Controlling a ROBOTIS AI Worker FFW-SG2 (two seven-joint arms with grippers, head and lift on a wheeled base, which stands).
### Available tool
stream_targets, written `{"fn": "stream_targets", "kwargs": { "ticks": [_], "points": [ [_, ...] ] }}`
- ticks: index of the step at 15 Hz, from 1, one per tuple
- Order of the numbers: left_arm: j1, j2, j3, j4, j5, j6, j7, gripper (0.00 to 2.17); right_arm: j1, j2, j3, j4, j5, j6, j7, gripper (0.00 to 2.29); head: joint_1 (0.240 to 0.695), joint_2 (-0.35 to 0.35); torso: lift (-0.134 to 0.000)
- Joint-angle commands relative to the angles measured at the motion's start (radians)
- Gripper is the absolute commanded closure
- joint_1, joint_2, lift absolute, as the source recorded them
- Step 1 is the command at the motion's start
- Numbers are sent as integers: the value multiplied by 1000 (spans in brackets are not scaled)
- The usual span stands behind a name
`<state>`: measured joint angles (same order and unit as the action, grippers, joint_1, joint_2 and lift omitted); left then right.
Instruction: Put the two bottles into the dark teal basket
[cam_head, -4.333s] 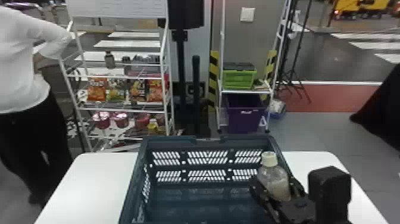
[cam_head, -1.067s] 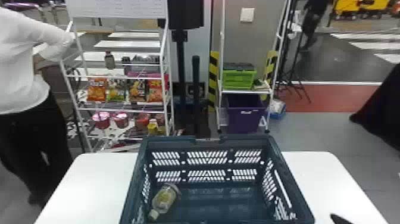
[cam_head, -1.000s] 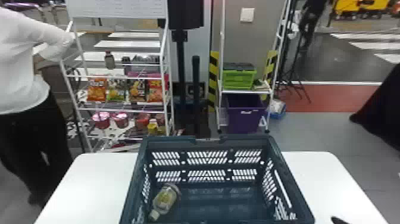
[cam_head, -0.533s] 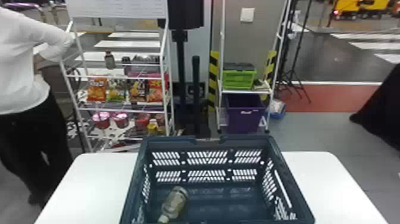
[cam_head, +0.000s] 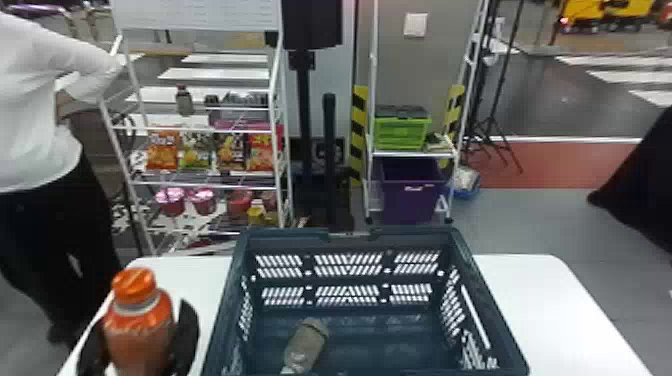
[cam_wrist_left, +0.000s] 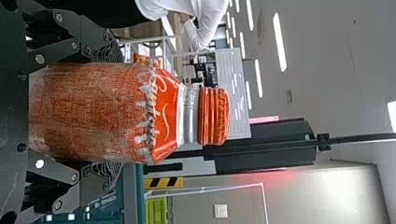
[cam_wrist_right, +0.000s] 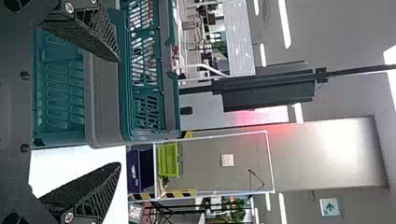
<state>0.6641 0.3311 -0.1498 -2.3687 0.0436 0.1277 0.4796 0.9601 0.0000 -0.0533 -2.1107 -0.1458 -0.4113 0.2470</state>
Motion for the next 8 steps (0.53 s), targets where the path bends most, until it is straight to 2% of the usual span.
{"fn": "stream_targets", "kwargs": {
  "ticks": [1, 2, 4, 6, 8],
  "points": [
    [-129, -1, -24, -30, 6, 188, -18, 2148, 17, 1, -5, 6, -3, -43, 0, 93, 499, 0, 0],
    [-185, 2, -45, -37, 6, 261, -35, 2148, 22, 1, -7, 11, -6, -59, 0, 93, 499, 0, 0],
    [-330, -4, -96, -32, 19, 418, -128, 2148, 28, 1, -10, 17, -6, -71, 0, 93, 499, 0, 0],
    [-454, -4, -140, -7, 35, 605, -237, 2148, 37, 1, -13, 20, -11, -99, 0, 93, 499, 0, 0],
    [-557, -12, -159, 32, 62, 718, -368, 2152, 42, 1, -25, 23, -12, -114, 0, 93, 499, 0, 0]
  ]
}}
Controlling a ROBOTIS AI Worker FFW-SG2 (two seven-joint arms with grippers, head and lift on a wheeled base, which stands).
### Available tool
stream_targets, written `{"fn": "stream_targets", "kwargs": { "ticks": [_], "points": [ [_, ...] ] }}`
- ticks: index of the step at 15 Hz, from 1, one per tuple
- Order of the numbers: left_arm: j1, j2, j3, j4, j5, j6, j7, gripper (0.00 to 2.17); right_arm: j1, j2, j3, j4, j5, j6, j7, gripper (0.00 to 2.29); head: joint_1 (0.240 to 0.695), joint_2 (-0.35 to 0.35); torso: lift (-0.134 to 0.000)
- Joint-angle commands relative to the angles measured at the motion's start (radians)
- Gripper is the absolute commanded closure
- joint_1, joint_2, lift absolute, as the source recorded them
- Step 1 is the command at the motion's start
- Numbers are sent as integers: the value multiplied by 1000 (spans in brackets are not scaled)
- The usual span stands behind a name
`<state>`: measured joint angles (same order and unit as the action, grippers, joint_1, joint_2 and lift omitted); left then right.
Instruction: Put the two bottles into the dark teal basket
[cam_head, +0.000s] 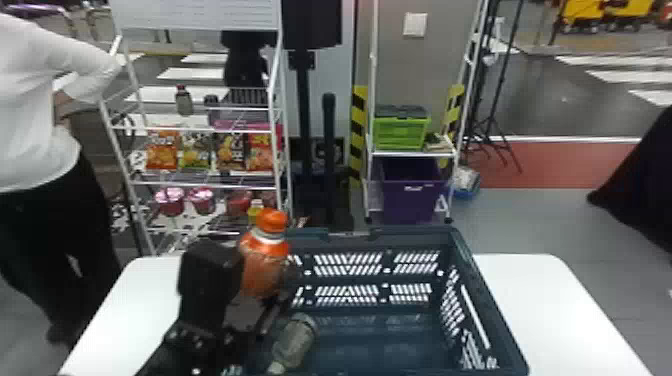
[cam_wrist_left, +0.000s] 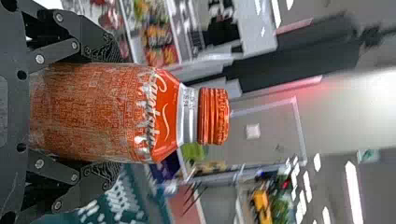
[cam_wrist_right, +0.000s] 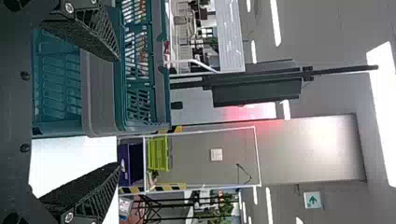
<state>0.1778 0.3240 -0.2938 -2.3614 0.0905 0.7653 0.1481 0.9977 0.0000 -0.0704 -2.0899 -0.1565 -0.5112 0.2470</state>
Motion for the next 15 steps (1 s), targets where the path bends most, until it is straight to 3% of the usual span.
{"fn": "stream_targets", "kwargs": {
  "ticks": [1, 5, 7, 9, 13, 15],
  "points": [
    [-121, -6, -31, 40, 21, 139, -97, 2148, 7, 1, -11, 4, -1, -17, 0, 93, 499, 0, 0],
    [-348, -11, -99, 71, 14, 562, -297, 2148, 15, 1, -16, 10, -3, -26, 0, 93, 499, 0, 0],
    [-482, -11, -179, 151, 14, 685, -357, 2148, 19, 1, -16, 13, -3, -39, 0, 93, 499, 0, 0],
    [-583, -34, -246, 234, 12, 731, -409, 2148, 28, 1, -16, 25, -3, -79, 0, 93, 499, 0, 0],
    [-727, -137, -329, 473, -6, 774, -562, 2148, 45, 1, -20, 50, -25, -143, 0, 93, 499, 0, 0],
    [-765, -203, -344, 616, -66, 774, -651, 2148, 52, 1, -31, 56, -31, -158, 0, 93, 499, 0, 0]
  ]
}}
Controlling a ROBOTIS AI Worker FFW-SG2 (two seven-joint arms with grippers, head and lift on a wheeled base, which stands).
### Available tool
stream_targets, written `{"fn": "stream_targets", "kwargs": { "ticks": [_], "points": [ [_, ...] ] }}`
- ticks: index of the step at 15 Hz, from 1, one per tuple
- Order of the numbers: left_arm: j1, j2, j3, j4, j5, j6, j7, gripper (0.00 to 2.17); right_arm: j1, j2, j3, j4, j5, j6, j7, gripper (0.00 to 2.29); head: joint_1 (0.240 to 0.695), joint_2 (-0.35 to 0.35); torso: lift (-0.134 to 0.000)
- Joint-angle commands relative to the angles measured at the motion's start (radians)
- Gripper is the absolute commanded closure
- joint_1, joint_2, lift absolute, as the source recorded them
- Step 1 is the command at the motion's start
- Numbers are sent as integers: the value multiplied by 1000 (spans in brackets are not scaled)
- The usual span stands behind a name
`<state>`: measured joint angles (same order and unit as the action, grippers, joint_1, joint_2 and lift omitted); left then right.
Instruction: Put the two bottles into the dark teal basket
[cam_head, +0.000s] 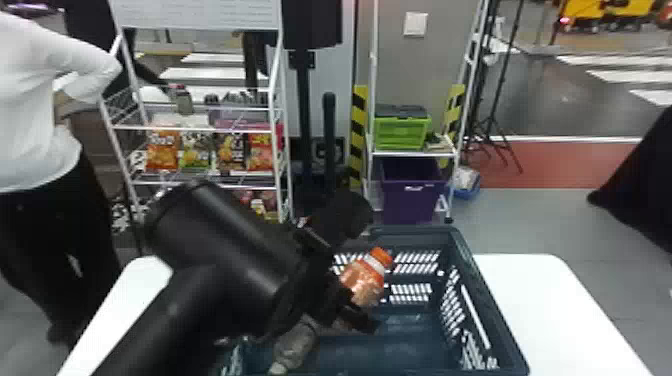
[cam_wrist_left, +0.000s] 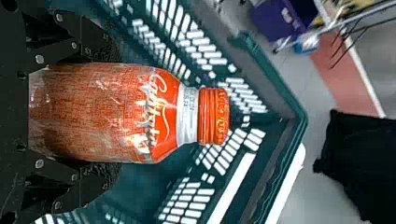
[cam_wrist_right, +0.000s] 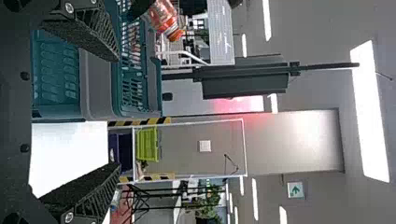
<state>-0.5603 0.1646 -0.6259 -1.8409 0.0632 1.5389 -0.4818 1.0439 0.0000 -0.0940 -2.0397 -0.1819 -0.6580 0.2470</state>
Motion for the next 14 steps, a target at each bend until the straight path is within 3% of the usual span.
{"fn": "stream_targets", "kwargs": {
  "ticks": [1, 5, 8, 11, 12, 13, 14],
  "points": [
    [-46, -69, -26, 169, -68, -6, -44, 2148, 8, 1, -9, 10, -10, -33, 0, 93, 499, 0, 0],
    [-93, -126, -66, 390, -128, -104, -118, 2148, 10, 1, -19, 19, -27, -45, 2, 93, 499, 0, 0],
    [-118, -151, -92, 480, -166, -116, -150, 2148, 5, 1, -23, 22, -31, -45, 2, 93, 499, 0, 0],
    [-125, -155, -109, 494, -181, -131, -164, 2148, -1, 1, -23, 26, -31, -42, 2, 97, 499, 0, 0],
    [-124, -154, -109, 493, -181, -131, -164, 1983, -1, 1, -23, 26, -31, -42, 2, 97, 499, 0, 0],
    [-121, -149, -110, 483, -178, -131, -159, 1487, -2, 1, -23, 26, -31, -42, 2, 97, 499, 0, 0],
    [-116, -146, -110, 471, -178, -131, -158, 765, -2, 1, -24, 24, -31, -39, 2, 97, 499, 0, 0]
  ]
}}
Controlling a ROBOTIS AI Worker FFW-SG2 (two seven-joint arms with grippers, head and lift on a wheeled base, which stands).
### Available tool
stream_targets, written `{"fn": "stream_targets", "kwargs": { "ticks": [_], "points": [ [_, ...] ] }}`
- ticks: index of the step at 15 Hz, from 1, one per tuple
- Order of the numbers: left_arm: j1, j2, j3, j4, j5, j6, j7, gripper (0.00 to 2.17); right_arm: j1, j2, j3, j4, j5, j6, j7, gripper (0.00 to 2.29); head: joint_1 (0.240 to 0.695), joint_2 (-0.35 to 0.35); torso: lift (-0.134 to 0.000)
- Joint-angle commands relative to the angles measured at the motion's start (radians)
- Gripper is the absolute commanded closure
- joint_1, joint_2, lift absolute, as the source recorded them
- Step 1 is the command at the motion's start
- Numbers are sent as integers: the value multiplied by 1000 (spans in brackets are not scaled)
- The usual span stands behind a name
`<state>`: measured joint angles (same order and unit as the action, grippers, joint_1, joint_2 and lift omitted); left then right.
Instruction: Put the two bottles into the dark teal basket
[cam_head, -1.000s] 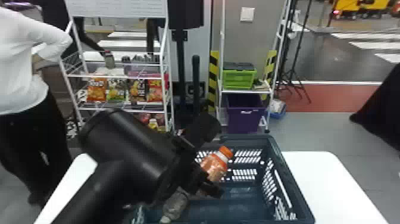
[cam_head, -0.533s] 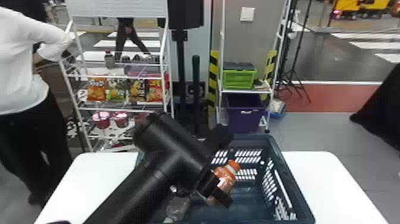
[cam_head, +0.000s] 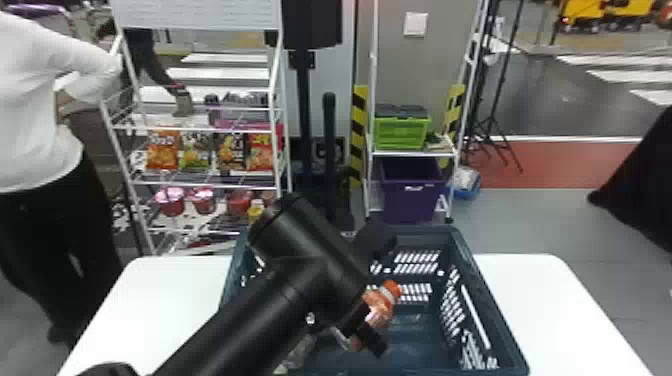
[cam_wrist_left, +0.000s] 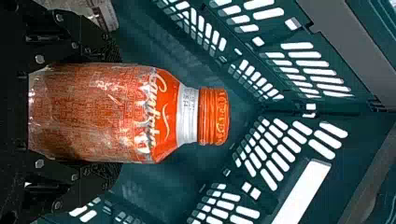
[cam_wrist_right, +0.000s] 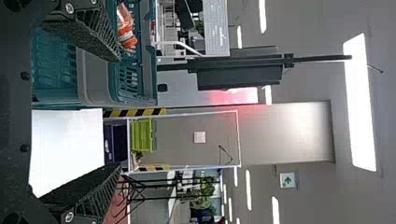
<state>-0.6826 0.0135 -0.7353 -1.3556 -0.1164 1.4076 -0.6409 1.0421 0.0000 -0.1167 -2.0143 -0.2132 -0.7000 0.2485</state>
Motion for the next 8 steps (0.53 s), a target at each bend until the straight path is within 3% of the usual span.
{"fn": "stream_targets", "kwargs": {
  "ticks": [1, 2, 5, 8],
  "points": [
    [11, 10, -1, -19, 3, 0, 4, 248, -2, 1, -1, -1, 0, 6, 0, 97, 499, 0, 0],
    [14, 16, -7, -28, 1, 0, 9, 90, -2, 1, -1, -3, 0, 6, 0, 97, 499, 0, 0],
    [28, 29, -6, -66, 7, 0, 40, 66, -2, 1, -1, -4, 0, 9, 0, 97, 499, 0, 0],
    [60, 62, 57, -172, 30, 0, 109, 70, 1, 1, 0, -6, 2, 6, 0, 97, 499, 0, 0]
  ]
}}
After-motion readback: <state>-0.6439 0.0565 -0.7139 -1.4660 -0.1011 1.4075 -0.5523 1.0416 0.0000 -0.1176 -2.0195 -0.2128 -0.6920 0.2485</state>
